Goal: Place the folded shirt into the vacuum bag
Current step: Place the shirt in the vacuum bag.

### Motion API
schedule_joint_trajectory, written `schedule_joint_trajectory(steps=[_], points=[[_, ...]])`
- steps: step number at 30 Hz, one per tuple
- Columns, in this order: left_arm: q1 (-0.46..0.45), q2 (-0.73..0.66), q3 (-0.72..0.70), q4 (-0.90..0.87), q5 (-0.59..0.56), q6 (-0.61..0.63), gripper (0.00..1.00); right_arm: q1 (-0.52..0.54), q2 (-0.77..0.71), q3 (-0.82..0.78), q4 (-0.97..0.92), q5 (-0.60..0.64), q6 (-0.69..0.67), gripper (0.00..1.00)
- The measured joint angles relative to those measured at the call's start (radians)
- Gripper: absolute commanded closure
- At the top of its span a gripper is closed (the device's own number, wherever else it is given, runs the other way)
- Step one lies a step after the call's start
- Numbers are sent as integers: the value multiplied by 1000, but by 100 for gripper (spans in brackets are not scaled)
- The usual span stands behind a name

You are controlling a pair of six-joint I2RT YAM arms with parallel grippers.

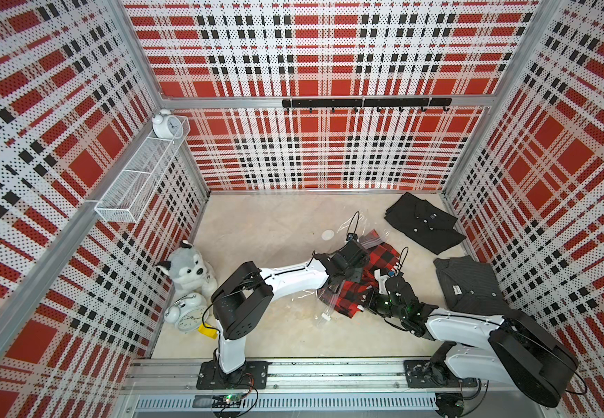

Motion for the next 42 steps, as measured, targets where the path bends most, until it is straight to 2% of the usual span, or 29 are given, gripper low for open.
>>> schedule_joint_trajectory(steps=[5,13,18,25,30,38,40,42], points=[[5,-27,-9,3,10,0,100,0,2,48,-41,23,-14,91],[24,-97,-26,-4,21,9,100,0,-78,78,-221,126,-78,90],[17,-98,3,-43,18,24,100,0,-94,93,-306,156,-110,90],[-14,-69,37,-70,8,31,100,0,-202,95,-397,165,-137,89],[-38,-45,70,-79,15,30,100,0,-192,75,-285,99,-109,89],[-44,-45,74,-53,49,15,100,12,35,45,-24,15,-38,90],[-44,-45,74,-46,56,12,100,12,69,36,20,5,-31,84],[-43,-45,69,-39,59,11,100,13,75,29,43,-5,-27,70]])
